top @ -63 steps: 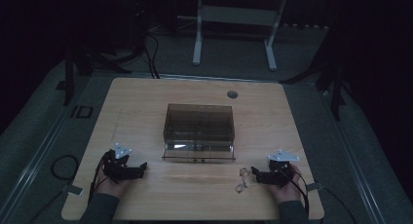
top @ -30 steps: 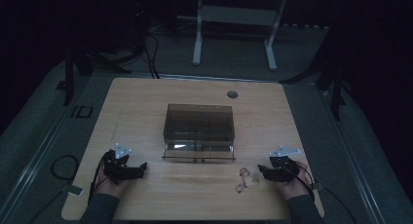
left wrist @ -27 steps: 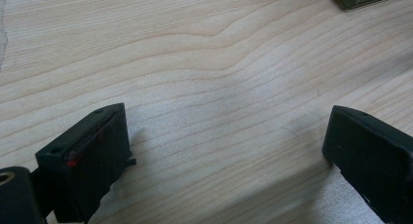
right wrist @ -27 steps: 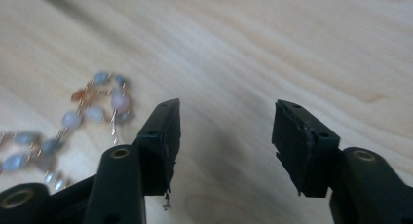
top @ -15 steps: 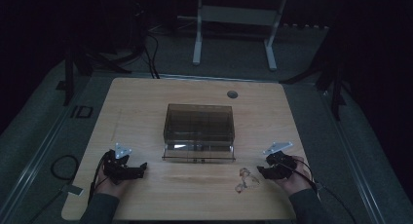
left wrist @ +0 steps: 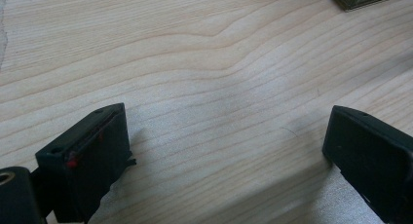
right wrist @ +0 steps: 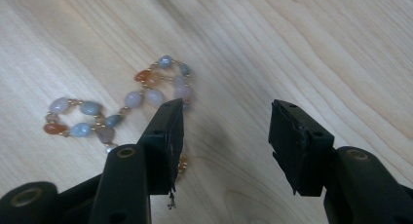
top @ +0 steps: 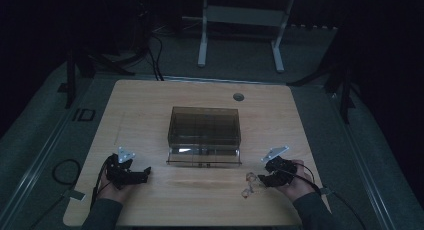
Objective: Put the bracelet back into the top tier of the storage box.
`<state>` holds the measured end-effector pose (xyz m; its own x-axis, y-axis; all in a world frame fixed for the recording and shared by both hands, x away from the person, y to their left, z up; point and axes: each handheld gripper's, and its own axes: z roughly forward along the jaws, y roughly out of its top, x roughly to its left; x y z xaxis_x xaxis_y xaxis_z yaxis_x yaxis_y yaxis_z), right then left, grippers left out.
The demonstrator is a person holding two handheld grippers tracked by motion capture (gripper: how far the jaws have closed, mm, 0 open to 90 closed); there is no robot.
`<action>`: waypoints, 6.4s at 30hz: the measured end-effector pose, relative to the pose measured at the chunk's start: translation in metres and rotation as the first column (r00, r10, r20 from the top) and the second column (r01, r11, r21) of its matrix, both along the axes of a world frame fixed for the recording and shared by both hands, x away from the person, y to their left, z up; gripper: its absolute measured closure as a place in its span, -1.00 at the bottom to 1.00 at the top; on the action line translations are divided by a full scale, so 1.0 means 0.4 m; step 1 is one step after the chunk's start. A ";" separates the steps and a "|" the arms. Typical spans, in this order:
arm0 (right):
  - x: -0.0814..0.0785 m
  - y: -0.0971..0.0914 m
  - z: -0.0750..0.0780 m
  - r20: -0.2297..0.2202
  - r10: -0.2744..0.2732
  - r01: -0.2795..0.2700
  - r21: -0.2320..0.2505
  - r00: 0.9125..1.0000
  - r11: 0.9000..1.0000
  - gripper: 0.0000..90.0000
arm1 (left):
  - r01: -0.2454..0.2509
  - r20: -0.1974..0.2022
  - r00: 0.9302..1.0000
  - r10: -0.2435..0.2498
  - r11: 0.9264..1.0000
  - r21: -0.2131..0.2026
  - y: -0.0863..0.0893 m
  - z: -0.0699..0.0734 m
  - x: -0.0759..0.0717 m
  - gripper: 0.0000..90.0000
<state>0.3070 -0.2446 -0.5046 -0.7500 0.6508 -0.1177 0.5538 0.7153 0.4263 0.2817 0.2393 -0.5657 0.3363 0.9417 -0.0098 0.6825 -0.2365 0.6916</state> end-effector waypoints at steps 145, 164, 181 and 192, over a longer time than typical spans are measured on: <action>0.052 0.086 0.176 -0.253 0.153 -0.199 -0.166 0.955 0.966 0.83 | 0.002 0.000 1.000 -0.002 1.000 -0.001 0.000 0.000 0.000 -0.92; 0.061 0.103 0.219 -0.242 0.180 -0.226 -0.176 0.953 0.958 0.83 | 0.002 0.001 1.000 -0.002 1.000 -0.001 0.000 0.000 0.000 -0.92; 0.101 0.097 0.262 -0.231 0.180 -0.226 -0.192 0.956 0.955 0.83 | 0.001 0.000 1.000 -0.001 1.000 -0.001 0.000 0.000 0.000 -0.92; 0.116 0.105 0.305 -0.211 0.181 -0.222 -0.189 0.960 0.956 0.83 | 0.001 0.000 1.000 -0.001 1.000 -0.001 0.000 0.000 0.000 -0.92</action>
